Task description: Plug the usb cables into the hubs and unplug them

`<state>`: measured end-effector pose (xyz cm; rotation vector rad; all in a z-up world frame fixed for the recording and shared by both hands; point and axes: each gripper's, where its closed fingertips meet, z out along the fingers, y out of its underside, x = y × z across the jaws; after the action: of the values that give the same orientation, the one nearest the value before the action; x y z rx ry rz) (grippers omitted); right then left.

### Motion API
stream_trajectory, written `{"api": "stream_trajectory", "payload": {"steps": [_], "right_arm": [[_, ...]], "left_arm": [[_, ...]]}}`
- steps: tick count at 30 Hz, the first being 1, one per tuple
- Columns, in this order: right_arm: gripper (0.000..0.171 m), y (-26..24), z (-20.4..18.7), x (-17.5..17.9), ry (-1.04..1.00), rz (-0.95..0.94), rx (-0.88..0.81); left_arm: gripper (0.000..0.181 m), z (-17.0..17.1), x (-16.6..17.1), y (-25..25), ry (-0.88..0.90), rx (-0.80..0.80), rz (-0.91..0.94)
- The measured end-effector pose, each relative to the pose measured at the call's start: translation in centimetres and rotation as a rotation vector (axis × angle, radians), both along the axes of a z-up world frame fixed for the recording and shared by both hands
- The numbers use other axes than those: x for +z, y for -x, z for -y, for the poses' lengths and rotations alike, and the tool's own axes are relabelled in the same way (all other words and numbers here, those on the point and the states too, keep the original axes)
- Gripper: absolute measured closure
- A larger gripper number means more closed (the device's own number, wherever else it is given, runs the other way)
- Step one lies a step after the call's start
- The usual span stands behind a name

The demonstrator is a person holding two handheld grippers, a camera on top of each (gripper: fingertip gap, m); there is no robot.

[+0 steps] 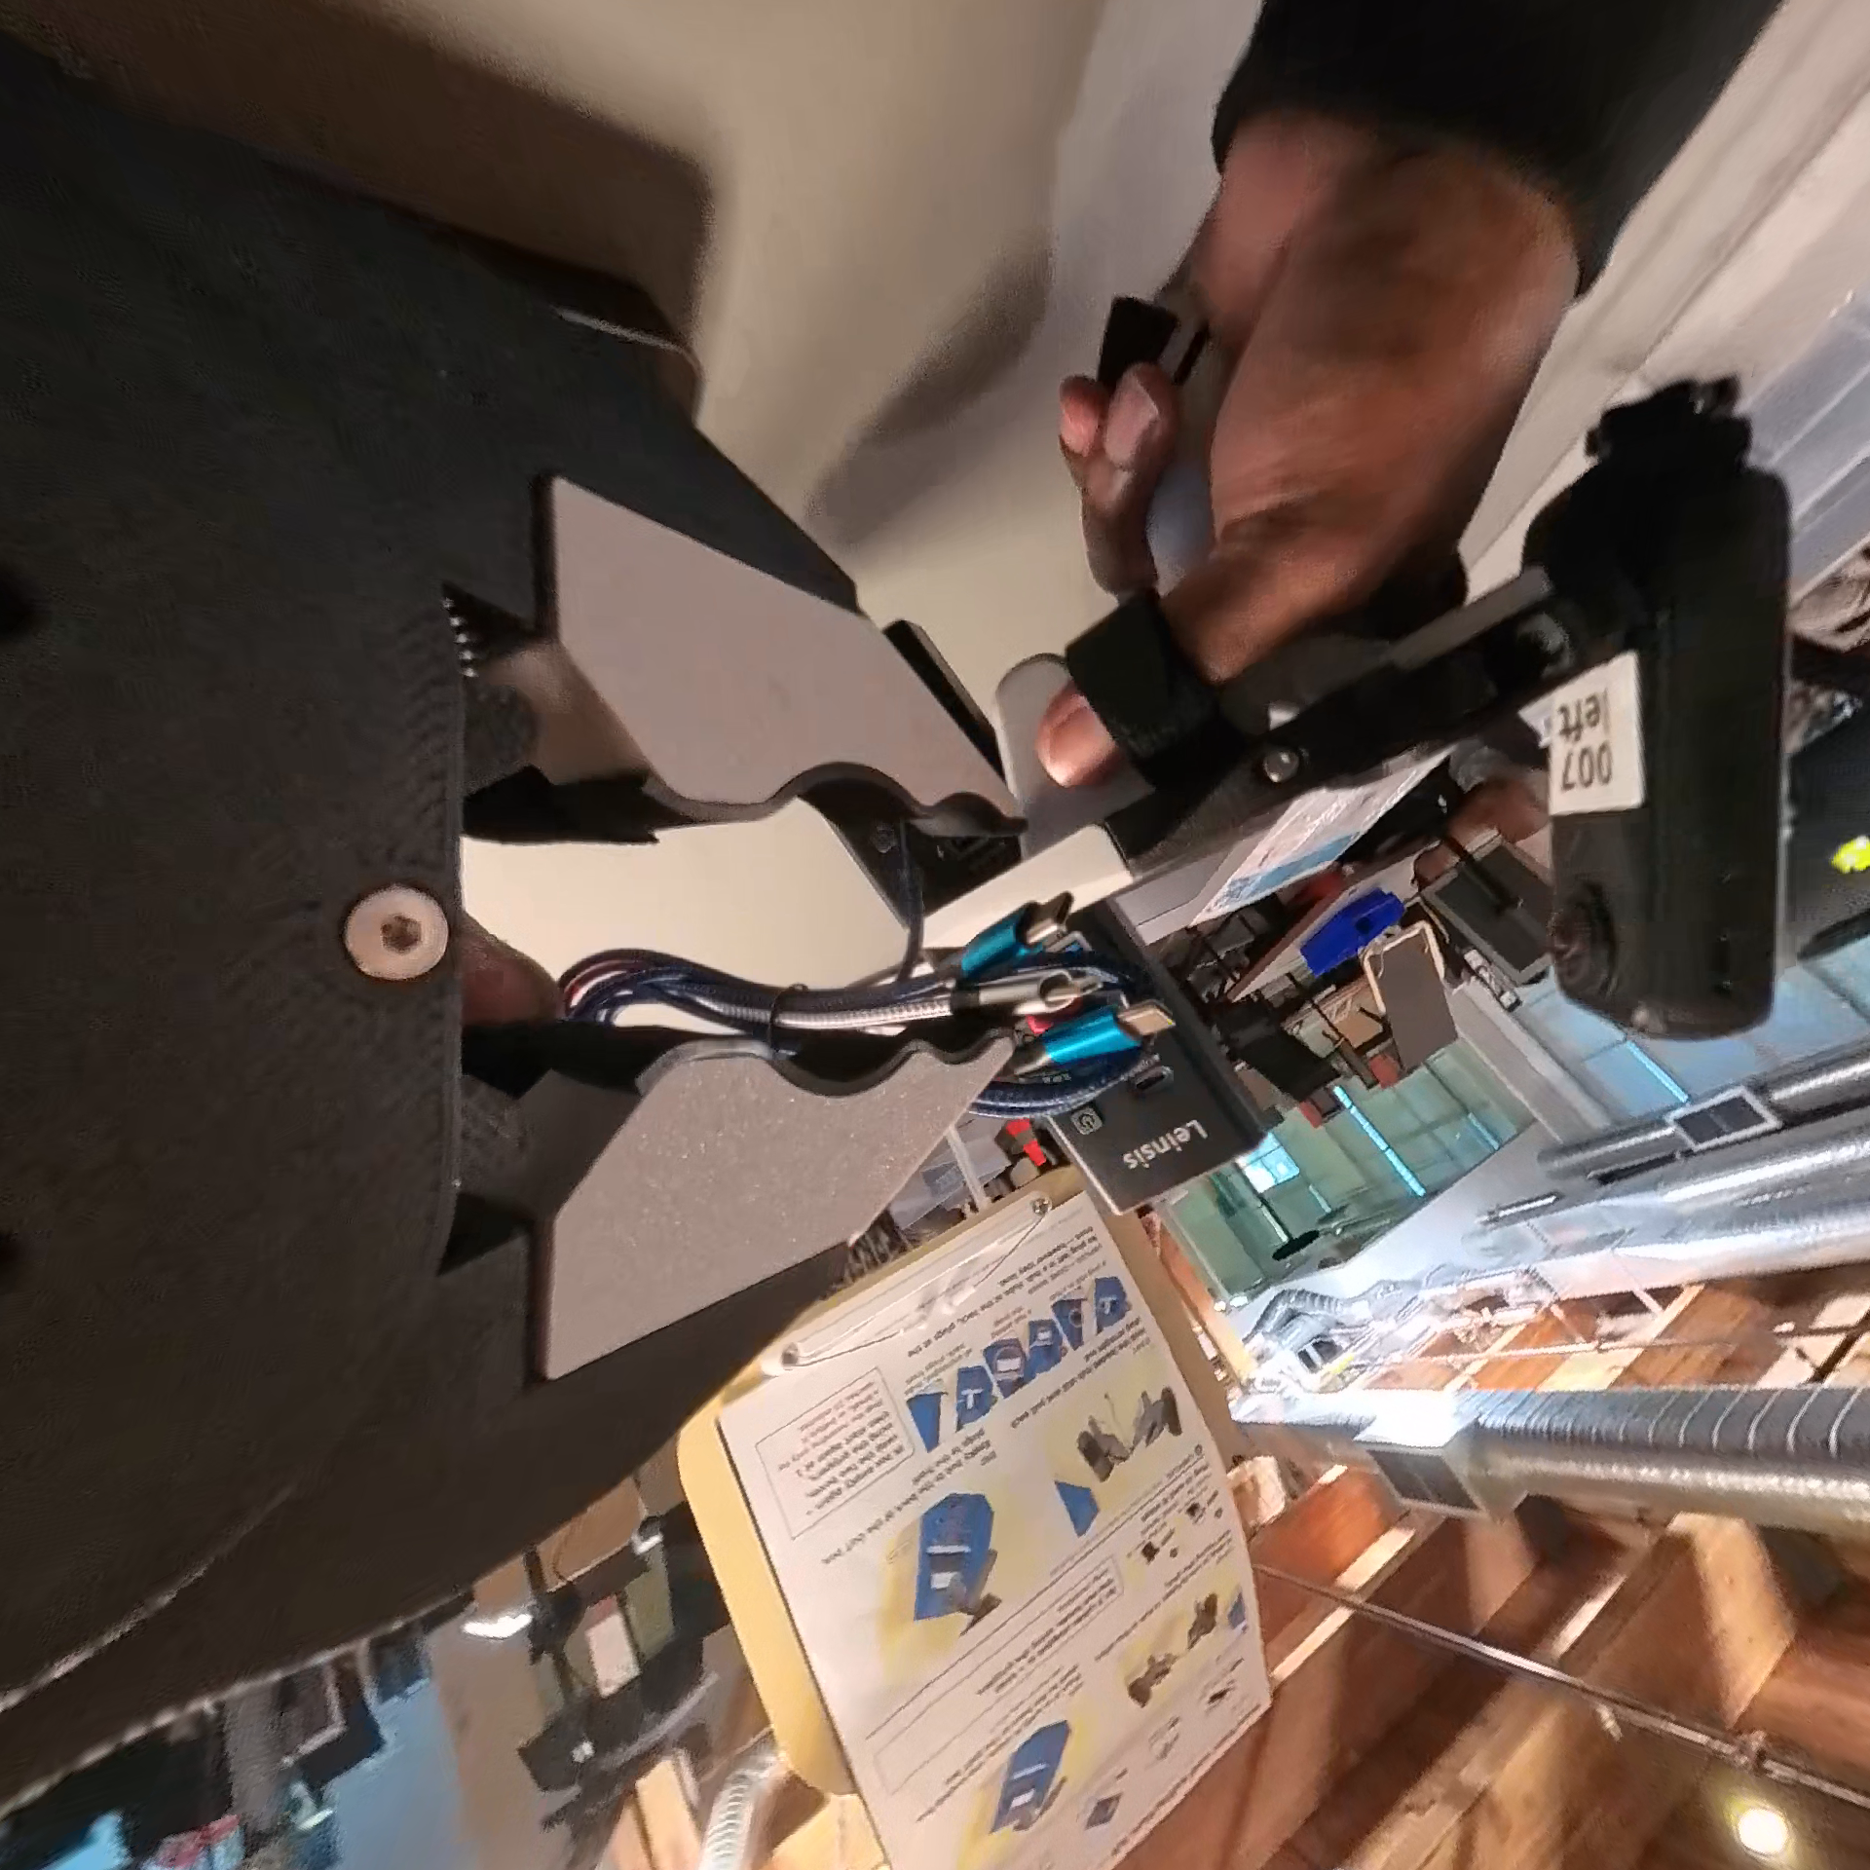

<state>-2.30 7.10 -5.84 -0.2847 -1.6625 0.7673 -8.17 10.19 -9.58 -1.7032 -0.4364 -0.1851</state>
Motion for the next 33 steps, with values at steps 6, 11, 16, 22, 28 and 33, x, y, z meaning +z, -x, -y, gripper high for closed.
{"api": "stream_trajectory", "payload": {"steps": [6, 11, 16, 22, 28, 33], "right_arm": [[0.137, -2.4, 0.5, -0.7, -0.091, 0.08, 0.144], [0.137, -3.3, 0.1, -1.7, -0.121, 0.157, 0.182], [0.137, -3.9, -1.3, -1.9, -0.073, 0.204, 0.195], [0.139, -5.0, -5.1, -0.7, 0.049, 0.207, 0.173], [0.154, -4.8, -6.2, -1.3, 0.049, 0.183, 0.163], [0.15, -3.5, -3.9, -2.0, -0.065, 0.082, 0.152]], "left_arm": [[0.153, 0.4, 0.3, 0.7, -0.066, -0.01, 0.131], [0.153, 0.4, 0.2, 0.7, -0.068, -0.018, 0.144], [0.153, 0.7, 1.0, 0.8, -0.099, -0.019, 0.147], [0.153, 1.2, 1.8, 1.4, -0.138, -0.013, 0.164], [0.153, 1.2, 2.0, 1.3, -0.178, -0.036, 0.227], [0.153, 0.9, 1.9, 0.7, -0.19, -0.068, 0.266]]}}
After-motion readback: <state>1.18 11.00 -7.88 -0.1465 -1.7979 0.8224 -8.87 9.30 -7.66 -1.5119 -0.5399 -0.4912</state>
